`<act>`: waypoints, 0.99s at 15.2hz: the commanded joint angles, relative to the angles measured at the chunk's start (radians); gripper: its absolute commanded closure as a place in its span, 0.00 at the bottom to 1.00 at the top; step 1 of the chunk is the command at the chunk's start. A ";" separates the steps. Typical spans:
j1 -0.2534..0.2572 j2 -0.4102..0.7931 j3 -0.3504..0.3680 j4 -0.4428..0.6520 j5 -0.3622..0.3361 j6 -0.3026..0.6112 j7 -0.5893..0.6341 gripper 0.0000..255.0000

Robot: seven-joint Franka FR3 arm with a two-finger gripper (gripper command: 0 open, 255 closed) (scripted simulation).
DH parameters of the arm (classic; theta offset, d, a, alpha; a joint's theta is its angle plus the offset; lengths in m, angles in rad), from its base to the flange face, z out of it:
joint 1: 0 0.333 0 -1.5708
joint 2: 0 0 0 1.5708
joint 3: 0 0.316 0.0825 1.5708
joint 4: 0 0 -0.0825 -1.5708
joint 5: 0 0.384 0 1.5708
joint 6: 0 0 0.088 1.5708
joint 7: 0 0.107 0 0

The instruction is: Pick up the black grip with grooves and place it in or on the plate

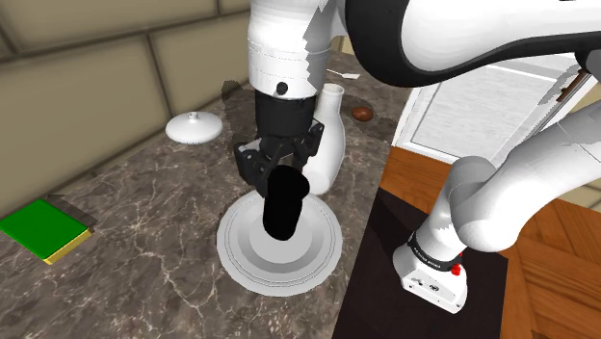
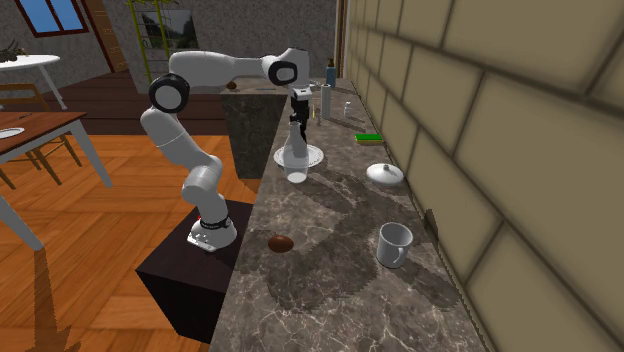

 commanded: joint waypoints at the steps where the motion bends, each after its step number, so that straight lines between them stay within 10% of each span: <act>1: 0.000 0.000 0.000 -0.002 0.000 0.002 0.000 1.00; 5: 0.000 0.000 0.000 -0.002 0.000 0.002 0.000 1.00; 6: 0.000 0.000 0.000 -0.002 0.000 0.002 0.000 0.00; 15: -0.008 0.023 -0.007 0.146 -0.013 -0.123 0.009 0.00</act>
